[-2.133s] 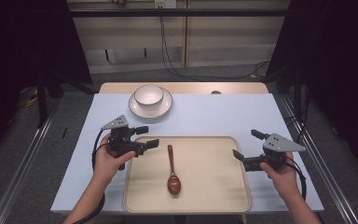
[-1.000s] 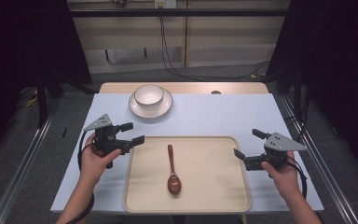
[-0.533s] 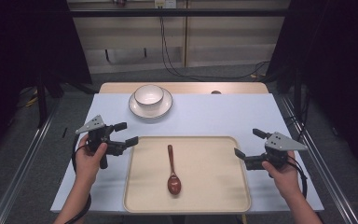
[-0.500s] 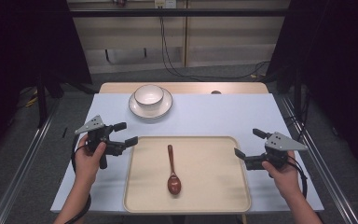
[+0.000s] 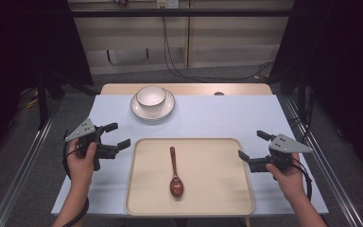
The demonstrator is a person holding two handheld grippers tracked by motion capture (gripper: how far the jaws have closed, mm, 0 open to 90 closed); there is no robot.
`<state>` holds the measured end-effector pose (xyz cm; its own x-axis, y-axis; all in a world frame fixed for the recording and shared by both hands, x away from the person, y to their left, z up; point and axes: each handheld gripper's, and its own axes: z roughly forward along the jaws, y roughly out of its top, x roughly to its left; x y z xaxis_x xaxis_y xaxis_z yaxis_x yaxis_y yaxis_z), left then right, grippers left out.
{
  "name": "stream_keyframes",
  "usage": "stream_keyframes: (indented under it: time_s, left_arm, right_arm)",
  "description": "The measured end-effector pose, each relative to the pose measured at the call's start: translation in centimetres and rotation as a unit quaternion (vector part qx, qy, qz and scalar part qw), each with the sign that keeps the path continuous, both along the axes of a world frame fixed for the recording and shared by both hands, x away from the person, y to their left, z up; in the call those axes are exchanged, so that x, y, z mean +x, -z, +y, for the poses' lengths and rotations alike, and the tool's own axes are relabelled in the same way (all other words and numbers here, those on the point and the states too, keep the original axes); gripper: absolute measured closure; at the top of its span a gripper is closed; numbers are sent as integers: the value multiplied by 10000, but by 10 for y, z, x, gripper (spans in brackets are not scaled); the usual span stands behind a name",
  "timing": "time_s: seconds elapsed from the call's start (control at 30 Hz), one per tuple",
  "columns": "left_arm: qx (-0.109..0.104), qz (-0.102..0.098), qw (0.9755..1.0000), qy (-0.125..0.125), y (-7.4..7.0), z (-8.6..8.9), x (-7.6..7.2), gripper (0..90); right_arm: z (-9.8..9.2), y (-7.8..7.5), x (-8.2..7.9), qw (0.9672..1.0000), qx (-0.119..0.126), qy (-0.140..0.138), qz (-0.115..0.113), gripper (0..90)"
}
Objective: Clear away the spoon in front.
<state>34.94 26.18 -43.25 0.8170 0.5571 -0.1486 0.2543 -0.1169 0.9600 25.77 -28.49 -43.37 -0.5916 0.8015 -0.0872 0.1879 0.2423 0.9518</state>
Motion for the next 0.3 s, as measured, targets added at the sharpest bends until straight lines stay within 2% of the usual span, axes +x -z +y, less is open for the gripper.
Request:
stream_keyframes:
  time_s: [0.1, 0.2, 0.23, 0.3]
  left_arm:
    - [18, 33, 10000, -21, 2, 1, 2, 63]
    - [-64, 130, 9999, -34, 4, 0, 4, 62]
    - [-10, 115, 9999, -35, 4, 0, 5, 60]
    - [-45, 121, 9999, -41, 4, -1, 5, 56]
  right_arm:
    - [0, 0, 0, 10000, -13, -13, 18, 22]
    - [-1, 1, -1, 10000, -25, 10, 44, 22]
    - [-1, 1, -2, 10000, -17, 8, 50, 21]
    - [-2, 1, -2, 10000, -20, 35, 28, 21]
